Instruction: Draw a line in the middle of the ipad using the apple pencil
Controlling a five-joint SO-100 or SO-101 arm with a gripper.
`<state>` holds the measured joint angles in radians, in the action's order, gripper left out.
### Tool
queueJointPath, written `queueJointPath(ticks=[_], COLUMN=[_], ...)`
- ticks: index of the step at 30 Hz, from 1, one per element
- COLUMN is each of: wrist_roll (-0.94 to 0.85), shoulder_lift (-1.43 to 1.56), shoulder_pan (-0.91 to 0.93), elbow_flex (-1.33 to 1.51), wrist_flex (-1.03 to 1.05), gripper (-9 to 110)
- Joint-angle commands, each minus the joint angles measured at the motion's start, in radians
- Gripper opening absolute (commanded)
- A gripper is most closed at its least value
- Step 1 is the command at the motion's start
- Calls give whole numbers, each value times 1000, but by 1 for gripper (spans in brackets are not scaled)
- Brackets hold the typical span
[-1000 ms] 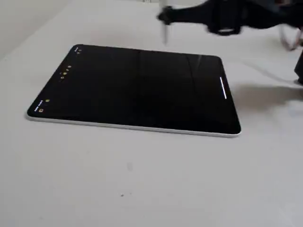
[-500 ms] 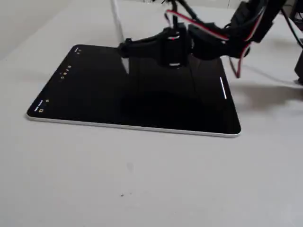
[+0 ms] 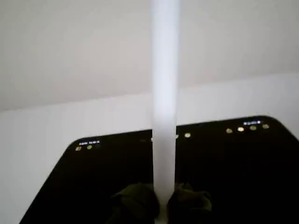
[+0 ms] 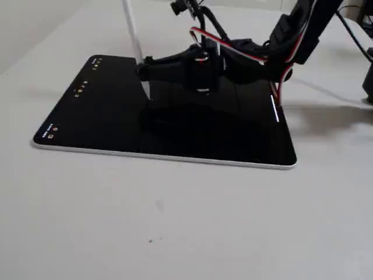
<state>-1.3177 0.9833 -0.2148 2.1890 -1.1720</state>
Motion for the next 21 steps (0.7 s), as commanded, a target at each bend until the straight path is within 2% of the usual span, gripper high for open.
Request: queueJointPath(ticks=[1,11,21], wrist_roll=[-12,-9,-6], shoulder_lift=[17,87,129], shoulder_pan=[23,18,8], elbow_flex=[-15,118,308], wrist_flex=[-32,-44,-147], gripper=[0,0,0])
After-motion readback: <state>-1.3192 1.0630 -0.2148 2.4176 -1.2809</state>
